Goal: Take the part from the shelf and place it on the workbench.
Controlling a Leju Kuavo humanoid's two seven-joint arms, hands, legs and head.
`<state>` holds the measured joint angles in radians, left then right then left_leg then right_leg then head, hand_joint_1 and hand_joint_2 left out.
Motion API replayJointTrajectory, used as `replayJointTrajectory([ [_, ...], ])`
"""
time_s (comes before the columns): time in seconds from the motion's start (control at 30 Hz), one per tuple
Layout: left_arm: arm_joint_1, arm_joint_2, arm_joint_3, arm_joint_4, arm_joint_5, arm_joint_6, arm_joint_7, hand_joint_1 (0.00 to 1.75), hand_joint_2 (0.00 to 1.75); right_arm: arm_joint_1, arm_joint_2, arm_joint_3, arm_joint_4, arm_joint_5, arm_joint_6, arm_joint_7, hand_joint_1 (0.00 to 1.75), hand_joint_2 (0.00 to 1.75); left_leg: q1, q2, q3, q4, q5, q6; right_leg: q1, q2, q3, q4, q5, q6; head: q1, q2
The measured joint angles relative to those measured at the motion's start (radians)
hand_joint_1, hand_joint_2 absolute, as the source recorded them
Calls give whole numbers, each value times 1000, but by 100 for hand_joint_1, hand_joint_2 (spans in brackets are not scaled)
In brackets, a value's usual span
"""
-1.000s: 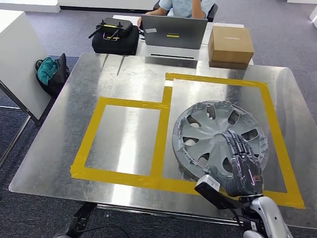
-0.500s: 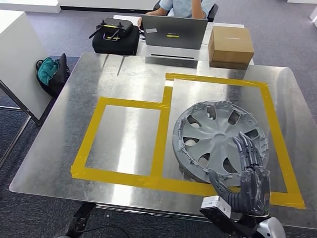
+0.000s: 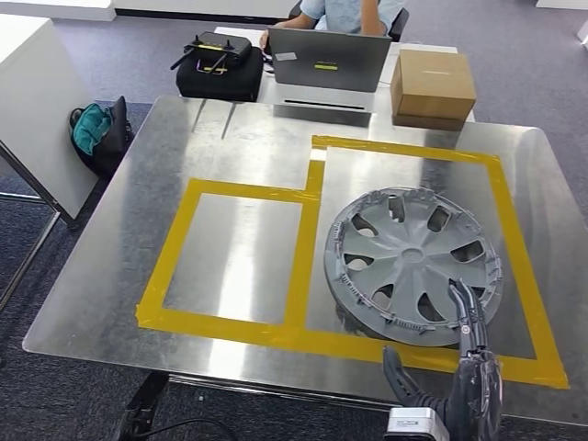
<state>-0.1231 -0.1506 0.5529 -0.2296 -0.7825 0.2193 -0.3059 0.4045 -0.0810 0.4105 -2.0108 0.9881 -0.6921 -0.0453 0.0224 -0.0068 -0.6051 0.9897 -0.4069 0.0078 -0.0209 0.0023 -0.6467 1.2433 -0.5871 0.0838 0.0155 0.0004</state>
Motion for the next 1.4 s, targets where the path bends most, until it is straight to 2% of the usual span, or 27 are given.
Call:
replayJointTrajectory([
  [0.03,2,0,4,0,3,3,-3,0,0,8,9,-1,-1,-25,0,-12,0,175,4,-1,-2,1,2,-5,-4,0,39,-62,31,5,0,0],
  [0.1,6,2,12,0,8,8,-7,0,0,25,26,-4,1,-78,-1,-39,0,87,9,-4,-6,2,9,-22,-7,7,120,-193,72,8,0,0],
  [0.17,8,5,17,0,12,12,-9,0,0,44,42,-15,6,-120,-2,-69,0,0,9,-9,-10,4,18,-40,-5,17,143,-235,78,-3,-1,0],
  [0.27,14,6,24,0,13,18,-10,0,0,69,64,-35,17,-151,-3,-104,0,0,12,-10,-16,3,24,-58,-4,19,119,-226,88,-33,-6,0],
  [0.33,17,5,27,0,12,20,-10,0,0,81,79,-44,24,-160,-3,-119,0,0,12,-4,-41,61,-39,-61,-3,16,101,-227,103,-53,-11,0],
  [0.4,18,5,28,0,12,21,-10,0,0,90,91,-52,31,-163,-3,-126,0,0,6,-1,-82,189,-139,-59,1,12,79,-226,121,-65,-15,0],
  [0.43,17,6,28,0,12,21,-10,0,0,93,95,-55,35,-163,-3,-127,0,0,4,-1,-95,250,-170,-56,5,11,67,-226,130,-68,-16,0],
  [0.47,17,6,29,0,12,21,-10,0,0,95,98,-58,39,-164,-3,-128,0,0,1,-1,-96,286,-179,-53,8,9,56,-225,139,-69,-16,0],
  [0.5,18,6,29,0,12,21,-10,0,0,97,100,-60,42,-164,-3,-129,0,0,-2,-1,-82,291,-169,-48,10,8,45,-225,147,-69,-16,0],
  [0.53,18,6,30,0,12,21,-10,0,0,99,102,-62,45,-164,-3,-129,0,0,-5,-1,-49,259,-147,-43,12,7,35,-225,155,-68,-16,0],
  [0.6,15,6,30,0,11,21,-10,0,0,100,107,-64,50,-163,-3,-133,0,0,-10,-1,52,128,-113,-32,16,6,20,-223,169,-61,-16,0],
  [0.67,10,6,30,0,9,22,-10,0,0,101,113,-68,53,-163,-4,-139,0,0,-15,-2,126,16,-114,-25,20,5,12,-221,183,-50,-16,0],
  [0.7,8,6,30,0,8,22,-11,0,0,102,116,-69,55,-162,-4,-143,0,0,-17,-3,139,-9,-119,-22,21,4,10,-222,190,-45,-16,0],
  [0.77,10,4,30,1,6,23,-11,0,0,103,120,-74,60,-157,-5,-149,0,0,-17,-1,128,-14,-109,-10,18,5,5,-223,199,-34,-16,0],
  [0.83,12,4,31,1,5,24,-10,0,0,106,124,-79,65,-150,-5,-153,0,0,-15,2,112,-15,-91,5,16,6,-14,-184,148,-24,-12,0],
  [0.9,12,5,31,1,4,24,-10,0,0,107,127,-83,72,-144,-5,-155,0,0,-16,1,90,-15,-72,13,16,5,-43,-74,49,-18,-9,0],
  [0.93,12,5,32,1,4,24,-10,0,0,107,128,-86,76,-139,-5,-155,0,0,-17,-1,77,-14,-62,14,16,5,-53,-12,13,-17,-8,0],
  [0.97,13,5,32,1,3,24,-10,0,0,107,131,-90,82,-132,-5,-154,0,0,-19,-4,64,-13,-53,14,17,5,-54,32,-1,-18,-8,0],
  [1.0,13,5,32,1,2,24,-10,0,0,107,134,-95,88,-125,-5,-154,0,0,-21,-9,52,-12,-43,13,18,6,-40,45,7,-21,-8,0],
  [1.03,13,5,32,1,1,25,-10,0,0,108,138,-101,95,-118,-5,-155,0,0,-23,-16,40,-12,-33,12,19,8,-8,20,31,-26,-8,0],
  [1.1,12,4,32,1,-2,27,-10,0,0,107,149,-115,112,-111,-5,-166,0,0,-25,-32,21,-11,-15,8,23,32,92,-111,73,-43,-9,0],
  [1.17,9,2,32,1,-5,29,-10,0,0,108,165,-135,133,-108,-6,-180,0,0,-25,-52,7,-11,5,-1,24,63,174,-239,68,-53,-10,0],
  [1.2,8,1,32,1,-5,29,-10,0,0,108,172,-145,146,-109,-6,-186,0,0,-22,-62,0,-12,15,-7,26,69,189,-268,60,-56,-10,0],
  [1.27,10,3,32,1,-6,30,-10,0,0,108,183,-164,170,-112,-7,-193,0,0,-17,-79,-10,-12,30,-21,28,49,184,-278,70,-63,-9,0],
  [1.3,12,4,32,1,-6,30,-10,0,0,106,187,-170,180,-114,-7,-195,0,0,-17,-74,-17,-4,19,-27,27,38,177,-279,79,-70,-9,0],
  [1.33,14,4,32,1,-5,30,-10,0,0,105,192,-176,188,-116,-7,-196,0,0,-18,-62,-28,18,-10,-32,25,25,169,-282,90,-78,-11,0],
  [1.4,13,4,32,1,-5,30,-11,0,0,104,199,-186,206,-124,-8,-194,0,0,-16,-25,-61,116,-108,-41,22,1,147,-283,110,-86,-15,0],
])
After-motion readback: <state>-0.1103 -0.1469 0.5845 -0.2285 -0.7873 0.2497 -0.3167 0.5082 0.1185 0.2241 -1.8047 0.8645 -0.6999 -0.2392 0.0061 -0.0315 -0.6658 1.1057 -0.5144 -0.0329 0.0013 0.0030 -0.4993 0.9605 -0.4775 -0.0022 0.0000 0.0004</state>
